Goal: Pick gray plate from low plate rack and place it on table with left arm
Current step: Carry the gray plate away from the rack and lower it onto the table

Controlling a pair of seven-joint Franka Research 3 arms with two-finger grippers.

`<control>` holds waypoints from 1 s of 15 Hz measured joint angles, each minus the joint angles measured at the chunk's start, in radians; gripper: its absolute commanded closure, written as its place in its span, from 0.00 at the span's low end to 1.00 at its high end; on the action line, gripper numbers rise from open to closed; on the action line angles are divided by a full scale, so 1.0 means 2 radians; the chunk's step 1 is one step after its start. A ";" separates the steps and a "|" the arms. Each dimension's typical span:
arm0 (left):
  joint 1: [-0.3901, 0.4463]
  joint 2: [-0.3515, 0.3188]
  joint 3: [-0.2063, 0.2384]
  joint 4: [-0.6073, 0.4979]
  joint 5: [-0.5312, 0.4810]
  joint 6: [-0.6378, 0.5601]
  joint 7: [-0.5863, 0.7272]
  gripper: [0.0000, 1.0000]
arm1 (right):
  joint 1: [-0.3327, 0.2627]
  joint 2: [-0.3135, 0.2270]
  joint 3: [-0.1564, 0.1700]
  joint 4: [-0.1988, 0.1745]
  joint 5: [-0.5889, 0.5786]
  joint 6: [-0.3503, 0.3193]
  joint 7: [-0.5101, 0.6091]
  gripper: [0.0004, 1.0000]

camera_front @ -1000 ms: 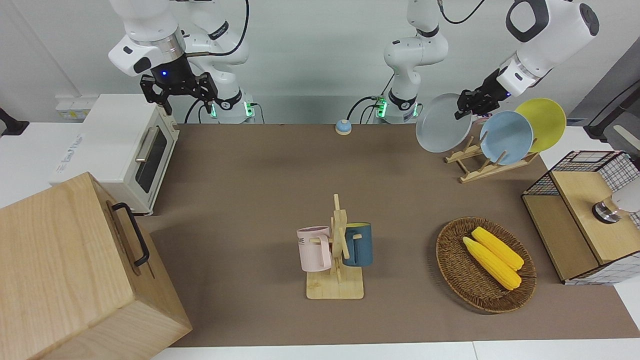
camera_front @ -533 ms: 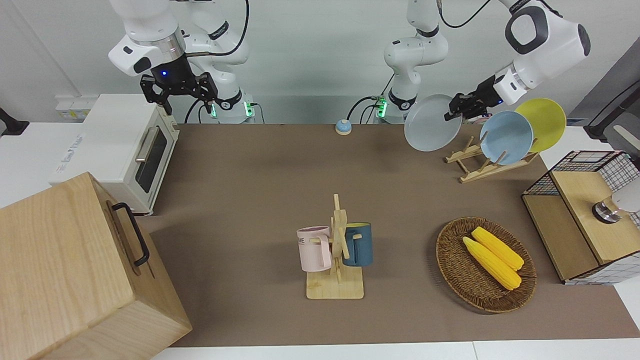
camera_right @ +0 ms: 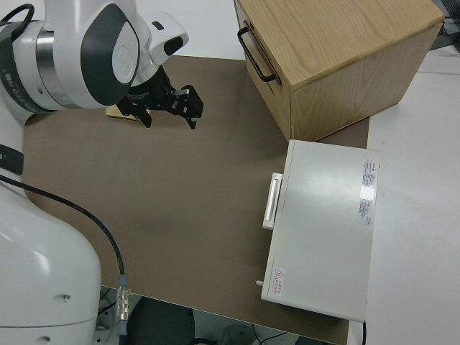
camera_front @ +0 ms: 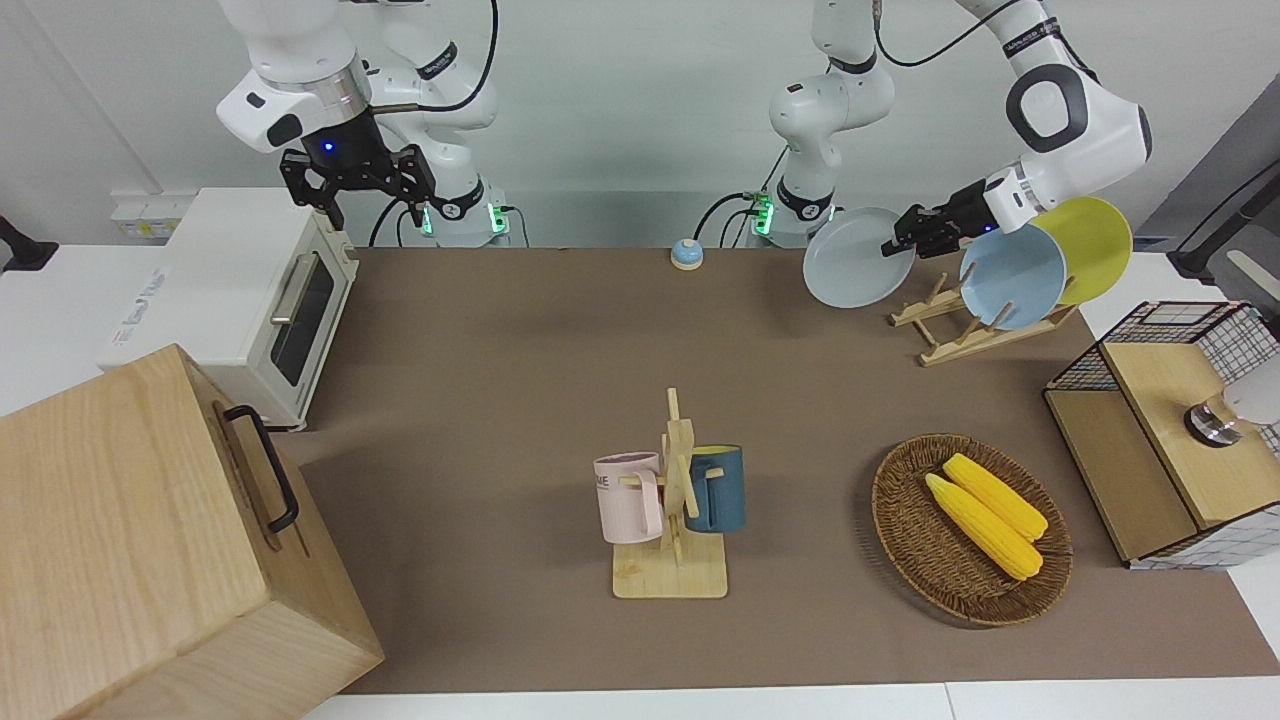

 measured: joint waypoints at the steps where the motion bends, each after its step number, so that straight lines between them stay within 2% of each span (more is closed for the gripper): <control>1: -0.001 0.000 -0.003 -0.006 -0.001 0.008 0.002 1.00 | 0.000 0.000 0.000 0.000 0.000 0.000 0.000 0.01; 4: -0.003 0.000 -0.012 -0.025 -0.001 0.034 0.002 1.00 | 0.000 0.000 0.000 0.000 0.000 0.000 0.000 0.01; 10: -0.004 0.000 -0.057 -0.059 -0.003 0.084 0.005 1.00 | 0.000 0.000 0.000 0.000 0.000 0.000 0.000 0.01; 15: -0.008 -0.001 -0.078 -0.083 -0.003 0.113 0.005 1.00 | 0.000 0.000 0.000 0.000 0.000 0.000 0.000 0.01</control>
